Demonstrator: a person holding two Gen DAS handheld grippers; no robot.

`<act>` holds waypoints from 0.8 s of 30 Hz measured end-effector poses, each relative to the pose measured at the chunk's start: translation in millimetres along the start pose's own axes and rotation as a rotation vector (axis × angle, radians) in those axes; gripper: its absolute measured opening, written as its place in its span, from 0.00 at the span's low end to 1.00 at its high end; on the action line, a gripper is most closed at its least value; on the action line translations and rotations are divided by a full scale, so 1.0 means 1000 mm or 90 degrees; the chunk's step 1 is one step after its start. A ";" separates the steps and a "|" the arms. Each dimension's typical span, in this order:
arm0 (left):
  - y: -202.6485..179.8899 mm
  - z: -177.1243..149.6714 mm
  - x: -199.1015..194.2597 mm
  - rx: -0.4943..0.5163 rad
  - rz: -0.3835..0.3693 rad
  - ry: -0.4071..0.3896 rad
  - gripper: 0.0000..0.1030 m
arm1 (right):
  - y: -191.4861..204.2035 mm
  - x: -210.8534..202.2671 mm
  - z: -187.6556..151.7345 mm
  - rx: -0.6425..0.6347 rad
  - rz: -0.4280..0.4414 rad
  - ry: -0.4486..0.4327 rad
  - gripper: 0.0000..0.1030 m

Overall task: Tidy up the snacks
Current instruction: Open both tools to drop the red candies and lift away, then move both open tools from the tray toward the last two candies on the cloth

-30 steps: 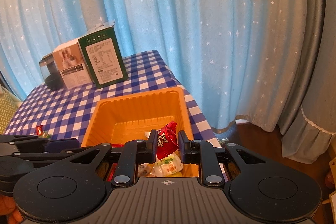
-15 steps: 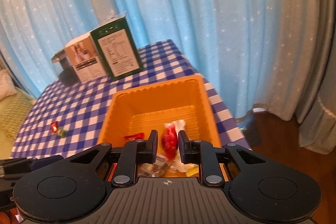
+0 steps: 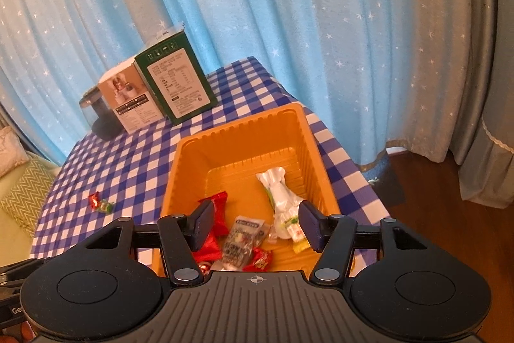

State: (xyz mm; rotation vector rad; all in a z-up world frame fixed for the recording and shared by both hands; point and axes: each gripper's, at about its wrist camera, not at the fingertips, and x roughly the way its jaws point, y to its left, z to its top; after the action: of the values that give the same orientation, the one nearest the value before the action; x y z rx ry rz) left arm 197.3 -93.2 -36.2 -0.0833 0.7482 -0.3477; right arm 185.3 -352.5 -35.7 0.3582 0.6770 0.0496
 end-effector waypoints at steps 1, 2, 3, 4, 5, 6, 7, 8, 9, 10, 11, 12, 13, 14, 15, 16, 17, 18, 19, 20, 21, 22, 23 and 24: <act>0.001 -0.001 -0.003 -0.001 0.001 -0.001 0.45 | 0.002 -0.005 -0.002 0.001 0.000 -0.002 0.57; 0.001 -0.003 -0.007 0.000 0.003 -0.003 0.46 | 0.005 -0.008 -0.004 0.001 0.000 -0.003 0.57; 0.002 -0.004 -0.012 0.000 0.005 -0.004 0.47 | 0.008 -0.013 -0.006 -0.002 0.002 -0.004 0.57; 0.003 -0.006 -0.016 0.000 0.008 -0.006 0.50 | 0.010 -0.016 -0.008 -0.004 0.003 -0.004 0.57; 0.004 -0.008 -0.020 -0.001 0.010 -0.008 0.50 | 0.013 -0.020 -0.010 -0.005 0.004 -0.005 0.57; 0.006 -0.010 -0.024 -0.003 0.011 -0.009 0.50 | 0.016 -0.023 -0.012 -0.004 0.006 -0.005 0.57; 0.008 -0.011 -0.028 -0.007 0.013 -0.011 0.51 | 0.019 -0.027 -0.014 -0.004 0.009 -0.006 0.57; 0.011 -0.012 -0.031 -0.010 0.015 -0.012 0.52 | 0.022 -0.030 -0.015 -0.005 0.012 -0.007 0.57; 0.013 -0.014 -0.035 -0.014 0.020 -0.014 0.52 | 0.024 -0.032 -0.018 -0.007 0.014 -0.007 0.57; 0.016 -0.016 -0.040 -0.017 0.025 -0.016 0.54 | 0.028 -0.034 -0.020 -0.011 0.017 -0.006 0.57; 0.019 -0.017 -0.043 -0.020 0.030 -0.018 0.56 | 0.032 -0.036 -0.022 -0.015 0.020 -0.005 0.57; 0.022 -0.018 -0.047 -0.024 0.035 -0.020 0.57 | 0.035 -0.037 -0.024 -0.019 0.022 -0.003 0.57; 0.024 -0.019 -0.051 -0.027 0.039 -0.021 0.58 | 0.039 -0.038 -0.027 -0.025 0.026 -0.001 0.57; 0.028 -0.019 -0.054 -0.030 0.044 -0.022 0.59 | 0.043 -0.039 -0.029 -0.030 0.029 0.001 0.57; 0.030 -0.020 -0.057 -0.033 0.050 -0.022 0.61 | 0.046 -0.039 -0.030 -0.033 0.031 0.002 0.57; 0.033 -0.021 -0.061 -0.035 0.056 -0.024 0.65 | 0.049 -0.040 -0.032 -0.037 0.034 0.004 0.57; 0.036 -0.022 -0.065 -0.039 0.062 -0.028 0.68 | 0.052 -0.041 -0.034 -0.041 0.037 0.005 0.57; 0.040 -0.023 -0.069 -0.043 0.067 -0.032 0.69 | 0.056 -0.042 -0.036 -0.047 0.040 0.007 0.57; 0.043 -0.023 -0.073 -0.047 0.070 -0.034 0.70 | 0.059 -0.043 -0.038 -0.052 0.043 0.007 0.57; 0.045 -0.024 -0.076 -0.050 0.074 -0.037 0.70 | 0.062 -0.043 -0.039 -0.056 0.044 0.008 0.57; 0.048 -0.025 -0.079 -0.051 0.077 -0.038 0.70 | 0.065 -0.043 -0.041 -0.060 0.044 0.008 0.57; 0.051 -0.026 -0.081 -0.054 0.081 -0.040 0.71 | 0.068 -0.044 -0.041 -0.064 0.045 0.008 0.57; 0.053 -0.027 -0.085 -0.056 0.084 -0.042 0.71 | 0.071 -0.044 -0.042 -0.067 0.046 0.008 0.57; 0.056 -0.028 -0.088 -0.058 0.087 -0.044 0.72 | 0.074 -0.044 -0.042 -0.069 0.048 0.008 0.57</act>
State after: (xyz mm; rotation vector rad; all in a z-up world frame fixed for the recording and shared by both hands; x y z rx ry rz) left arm 134.5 -9.3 -10.5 -0.1294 0.6971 -0.1799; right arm 129.6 -277.6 -14.5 0.2787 0.6705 0.1597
